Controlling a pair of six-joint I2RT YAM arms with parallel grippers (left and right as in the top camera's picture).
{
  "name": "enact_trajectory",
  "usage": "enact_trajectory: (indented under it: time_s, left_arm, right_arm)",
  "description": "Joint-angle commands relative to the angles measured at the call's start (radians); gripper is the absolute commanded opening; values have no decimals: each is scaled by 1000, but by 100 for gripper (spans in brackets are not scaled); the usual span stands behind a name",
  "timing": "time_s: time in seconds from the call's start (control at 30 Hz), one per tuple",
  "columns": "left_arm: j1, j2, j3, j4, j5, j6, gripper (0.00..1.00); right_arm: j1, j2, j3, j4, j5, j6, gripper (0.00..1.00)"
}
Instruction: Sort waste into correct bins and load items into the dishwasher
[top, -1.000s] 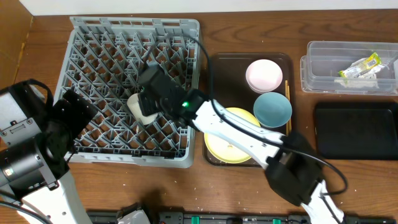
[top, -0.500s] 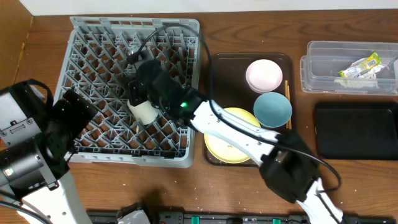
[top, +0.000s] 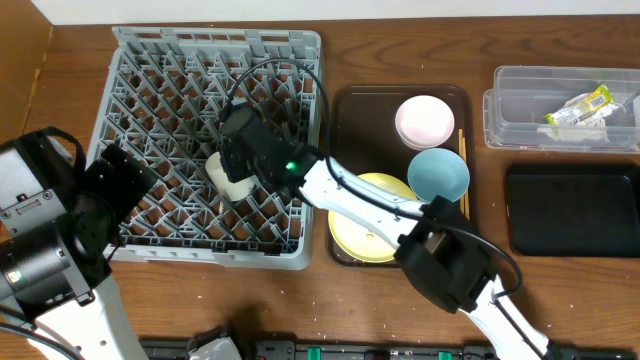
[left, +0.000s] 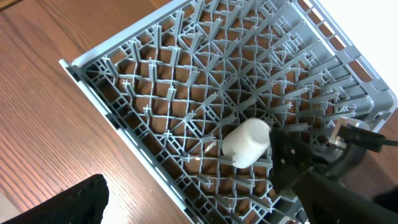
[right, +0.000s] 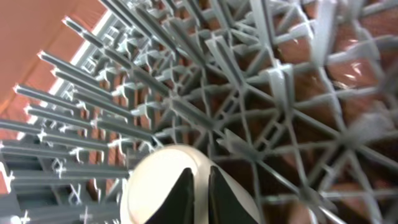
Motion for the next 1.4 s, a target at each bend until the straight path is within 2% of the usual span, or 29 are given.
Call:
enact_trajectory:
  time_s: [0.0, 0.2, 0.37, 0.4, 0.47, 0.5, 0.53, 0.57, 0.6, 0.83, 1.07, 1.23, 1.37]
  left_arm:
    - [5, -1, 6, 0, -9, 5, 98]
    - [5, -1, 6, 0, -9, 5, 99]
    - [5, -1, 6, 0, -9, 5, 99]
    - [5, -1, 6, 0, -9, 5, 99]
    - [5, -1, 6, 0, -9, 5, 99]
    - [5, -1, 6, 0, -9, 5, 98]
    - [5, -1, 6, 0, -9, 5, 98]
    - [5, -1, 6, 0, -9, 5, 99]
    - [5, -1, 6, 0, -9, 5, 99]
    - [5, -1, 6, 0, -9, 5, 99]
    - [5, -1, 6, 0, -9, 5, 99]
    - [5, -1, 6, 0, -9, 5, 98]
    - [5, -1, 6, 0, -9, 5, 99]
  right_arm:
    - [3, -40, 33, -111, 14, -31, 6]
    - [6, -77, 137, -339, 6, -37, 1]
    - [9, -127, 149, -406, 7, -39, 1]
    - [8, -143, 150, -422, 12, -38, 3]
    - [-3, -184, 150, -460, 40, -38, 22]
    - [-10, -204, 150, -482, 58, -38, 36]
    - [-21, -232, 150, -513, 87, -37, 52]
    - [-36, -259, 150, -550, 121, -37, 85]
    - [-54, -288, 150, -587, 154, -37, 99]
    - [-276, -426, 150, -848, 276, -37, 99]
    - [-488, -410, 57, -1040, 221, -38, 99]
    - [-519, -409, -125, -1078, 56, -37, 88]
    - [-504, -409, -309, -944, 11, -37, 69]
